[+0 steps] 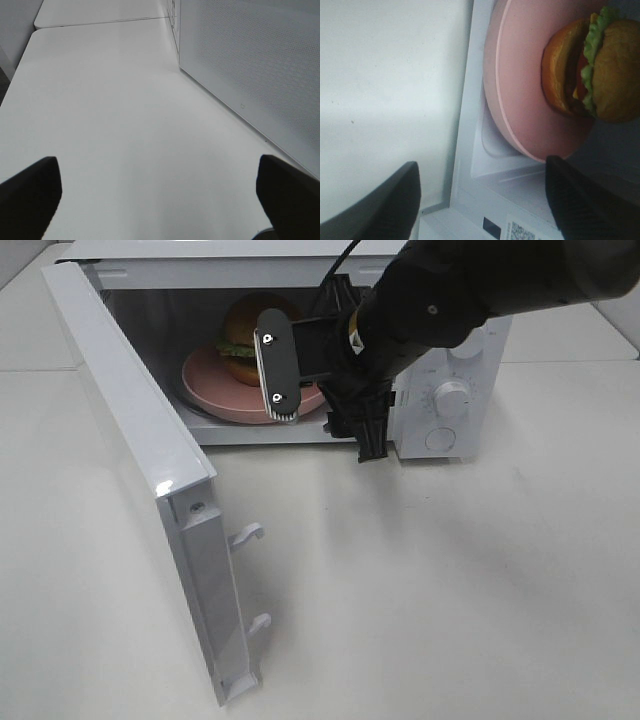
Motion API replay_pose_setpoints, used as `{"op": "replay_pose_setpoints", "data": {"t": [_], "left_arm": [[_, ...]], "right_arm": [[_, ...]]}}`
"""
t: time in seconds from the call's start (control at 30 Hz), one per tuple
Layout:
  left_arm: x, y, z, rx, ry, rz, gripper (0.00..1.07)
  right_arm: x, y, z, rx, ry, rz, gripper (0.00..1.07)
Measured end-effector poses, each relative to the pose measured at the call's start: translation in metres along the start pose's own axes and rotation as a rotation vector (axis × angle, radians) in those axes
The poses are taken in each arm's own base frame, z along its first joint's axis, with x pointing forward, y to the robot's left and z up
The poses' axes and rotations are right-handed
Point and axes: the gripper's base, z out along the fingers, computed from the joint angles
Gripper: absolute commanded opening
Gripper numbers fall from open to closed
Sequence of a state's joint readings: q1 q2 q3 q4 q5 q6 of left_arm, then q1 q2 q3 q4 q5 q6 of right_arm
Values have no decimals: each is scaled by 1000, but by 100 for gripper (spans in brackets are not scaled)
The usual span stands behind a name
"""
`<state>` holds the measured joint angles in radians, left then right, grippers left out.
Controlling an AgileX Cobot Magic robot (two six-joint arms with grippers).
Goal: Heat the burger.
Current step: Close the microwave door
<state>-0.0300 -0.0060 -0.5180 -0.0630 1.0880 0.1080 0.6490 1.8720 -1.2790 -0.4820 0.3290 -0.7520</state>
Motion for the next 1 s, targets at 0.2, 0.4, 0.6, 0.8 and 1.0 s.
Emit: {"op": "replay_pose_setpoints", "data": {"t": [0.2, 0.4, 0.6, 0.8, 1.0], "left_arm": [[0, 0, 0, 0, 0, 0, 98], [0, 0, 0, 0, 0, 0, 98], [0, 0, 0, 0, 0, 0, 98], [0, 0, 0, 0, 0, 0, 98], [0, 0, 0, 0, 0, 0, 98]], "right_arm": [[13, 0, -24, 21, 2, 53, 69], [20, 8, -47, 28, 0, 160, 69], [30, 22, -72, 17, 17, 312, 69], [40, 31, -95, -9, 82, 466, 69], [46, 35, -113, -49, 146, 681, 69]]}}
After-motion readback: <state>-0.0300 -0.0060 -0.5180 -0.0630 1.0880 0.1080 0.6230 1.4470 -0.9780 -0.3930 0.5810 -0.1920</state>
